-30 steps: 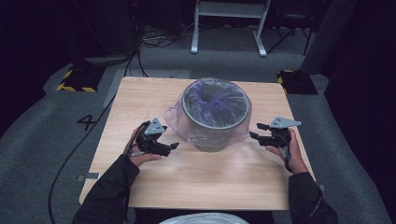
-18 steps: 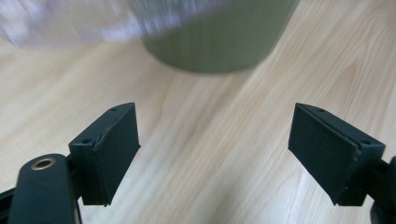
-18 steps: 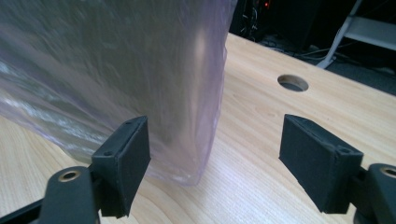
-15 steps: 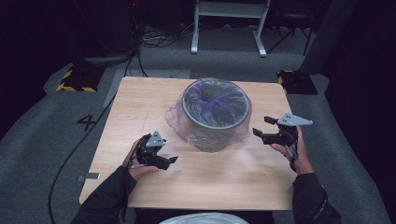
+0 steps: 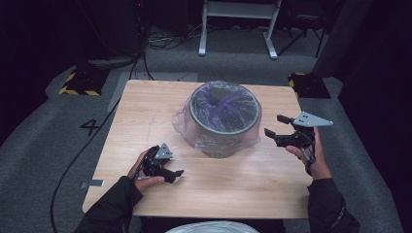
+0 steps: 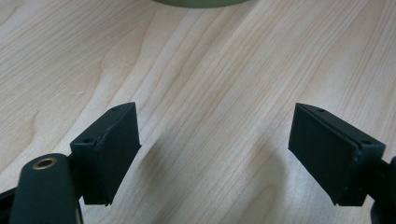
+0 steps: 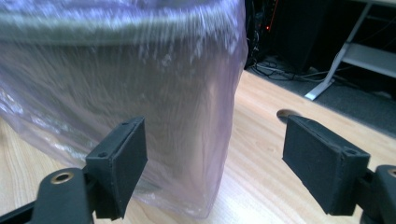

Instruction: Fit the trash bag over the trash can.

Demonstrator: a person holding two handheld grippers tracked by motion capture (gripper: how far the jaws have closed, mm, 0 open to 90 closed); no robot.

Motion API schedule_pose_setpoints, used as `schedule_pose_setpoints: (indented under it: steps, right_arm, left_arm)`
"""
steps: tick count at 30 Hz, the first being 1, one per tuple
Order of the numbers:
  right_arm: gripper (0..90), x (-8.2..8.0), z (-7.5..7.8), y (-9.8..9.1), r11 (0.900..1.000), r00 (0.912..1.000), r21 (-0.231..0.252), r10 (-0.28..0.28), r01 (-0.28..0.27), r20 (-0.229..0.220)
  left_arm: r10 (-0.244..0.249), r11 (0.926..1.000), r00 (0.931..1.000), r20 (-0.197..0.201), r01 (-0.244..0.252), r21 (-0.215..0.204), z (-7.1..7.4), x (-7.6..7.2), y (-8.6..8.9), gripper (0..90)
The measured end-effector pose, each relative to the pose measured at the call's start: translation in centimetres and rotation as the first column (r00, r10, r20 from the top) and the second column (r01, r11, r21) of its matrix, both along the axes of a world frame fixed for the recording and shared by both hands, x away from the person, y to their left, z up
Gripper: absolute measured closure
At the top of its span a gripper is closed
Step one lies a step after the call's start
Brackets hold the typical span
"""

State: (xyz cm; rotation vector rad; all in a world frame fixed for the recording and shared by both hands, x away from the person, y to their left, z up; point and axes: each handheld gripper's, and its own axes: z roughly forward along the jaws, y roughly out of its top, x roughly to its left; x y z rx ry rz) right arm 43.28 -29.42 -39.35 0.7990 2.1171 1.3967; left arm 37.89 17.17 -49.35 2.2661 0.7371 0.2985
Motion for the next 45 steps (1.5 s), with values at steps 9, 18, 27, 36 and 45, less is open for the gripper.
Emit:
schedule_pose_setpoints:
  steps: [9,18,27,36,45]
  right_arm:
    - [21.7,-0.2,2.3,0.8,0.9996,0.9992,-0.017,0.021,-0.020,0.034]
    - [21.9,-0.2,4.5,1.9,0.9983,0.9967,-0.040,0.045,-0.042,0.068]
    - [22.0,0.0,6.1,3.0,0.9970,0.9940,-0.048,0.065,-0.061,0.088]
    - [22.3,0.5,7.2,4.5,0.9944,0.9915,-0.068,0.087,-0.081,0.097]
    - [22.1,1.2,7.6,6.2,0.9907,0.9905,-0.095,0.106,-0.098,0.088]
  left_arm:
    - [0.003,0.9998,1.0000,-0.005,-0.003,0.019,-0.6,0.0,0.2,15.9]
    - [0.006,0.9999,1.0000,0.003,-0.006,-0.014,-1.0,0.1,0.5,14.8]
    - [0.005,0.9999,1.0000,0.003,-0.005,-0.014,-1.0,0.1,0.5,14.7]
    - [0.002,0.9999,1.0000,0.003,-0.002,-0.013,-1.0,0.1,0.6,14.6]
    - [0.002,0.9999,1.0000,0.003,-0.002,-0.014,-1.0,0.1,0.6,14.6]
